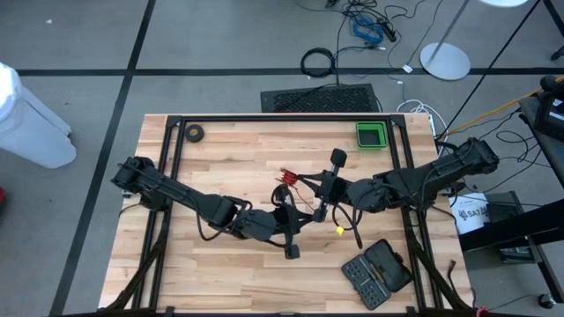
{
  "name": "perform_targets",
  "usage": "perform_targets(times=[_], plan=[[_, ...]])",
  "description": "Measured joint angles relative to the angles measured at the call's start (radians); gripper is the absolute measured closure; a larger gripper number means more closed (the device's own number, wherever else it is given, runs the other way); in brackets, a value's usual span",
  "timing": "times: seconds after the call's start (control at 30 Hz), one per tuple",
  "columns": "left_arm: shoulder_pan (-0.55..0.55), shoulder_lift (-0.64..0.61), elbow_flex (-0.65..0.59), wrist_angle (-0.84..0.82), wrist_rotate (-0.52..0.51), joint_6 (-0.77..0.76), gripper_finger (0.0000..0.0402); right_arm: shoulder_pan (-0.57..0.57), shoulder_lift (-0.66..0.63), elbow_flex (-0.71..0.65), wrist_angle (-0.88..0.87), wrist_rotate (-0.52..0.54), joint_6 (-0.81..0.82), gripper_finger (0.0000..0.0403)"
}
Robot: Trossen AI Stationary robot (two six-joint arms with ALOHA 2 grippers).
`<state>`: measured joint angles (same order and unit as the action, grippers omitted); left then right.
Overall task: Coil cords
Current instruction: Coil the red wire into the spool
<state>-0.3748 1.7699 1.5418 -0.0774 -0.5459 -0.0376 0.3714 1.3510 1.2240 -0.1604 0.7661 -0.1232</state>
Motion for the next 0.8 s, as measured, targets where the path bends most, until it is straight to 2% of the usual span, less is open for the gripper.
perform_targets(times=[0.33, 0.5, 0.63, 0.8], plan=[[-0.016, -0.002, 0.165, -0.235, -0.044, -0.010, 0.0400, 0.003, 0.001, 0.000, -0.042, -0.028, 0.003, 0.0403], [-0.021, -0.002, 0.246, -0.451, -0.124, -0.089, 0.0400, 0.001, 0.001, 0.000, -0.048, -0.025, 0.006, 0.0403], [-0.020, -0.002, 0.298, -0.615, -0.163, -0.157, 0.0400, 0.002, 0.001, 0.000, -0.052, -0.068, 0.007, 0.0403], [-0.049, -0.002, 0.343, -0.650, -0.163, -0.160, 0.0400, 0.002, 0.001, 0.000, -0.063, -0.067, 0.011, 0.0403]])
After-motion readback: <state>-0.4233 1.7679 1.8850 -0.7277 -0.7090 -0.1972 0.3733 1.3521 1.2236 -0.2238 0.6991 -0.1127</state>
